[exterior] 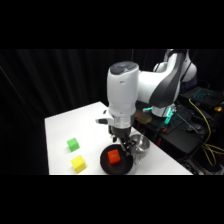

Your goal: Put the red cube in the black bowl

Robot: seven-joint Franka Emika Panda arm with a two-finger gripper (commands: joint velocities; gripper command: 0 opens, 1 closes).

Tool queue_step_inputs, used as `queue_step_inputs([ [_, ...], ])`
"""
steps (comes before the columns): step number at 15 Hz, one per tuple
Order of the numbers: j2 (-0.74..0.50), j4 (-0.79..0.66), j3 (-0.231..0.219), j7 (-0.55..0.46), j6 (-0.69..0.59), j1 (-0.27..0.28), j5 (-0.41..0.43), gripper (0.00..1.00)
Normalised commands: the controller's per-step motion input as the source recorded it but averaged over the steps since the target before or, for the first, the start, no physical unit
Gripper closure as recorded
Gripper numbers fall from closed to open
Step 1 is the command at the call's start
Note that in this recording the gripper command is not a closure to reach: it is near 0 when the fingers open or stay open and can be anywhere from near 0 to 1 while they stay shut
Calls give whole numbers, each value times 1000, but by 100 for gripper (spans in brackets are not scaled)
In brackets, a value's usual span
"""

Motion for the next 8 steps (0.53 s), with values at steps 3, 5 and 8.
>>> queue_step_inputs([
  [3,-479,91,53,266,-604,77,4,0],
  [5,-397,219,83,202,-614,20,31,0],
  [8,-308,275,82,104,-519,-34,67,0],
])
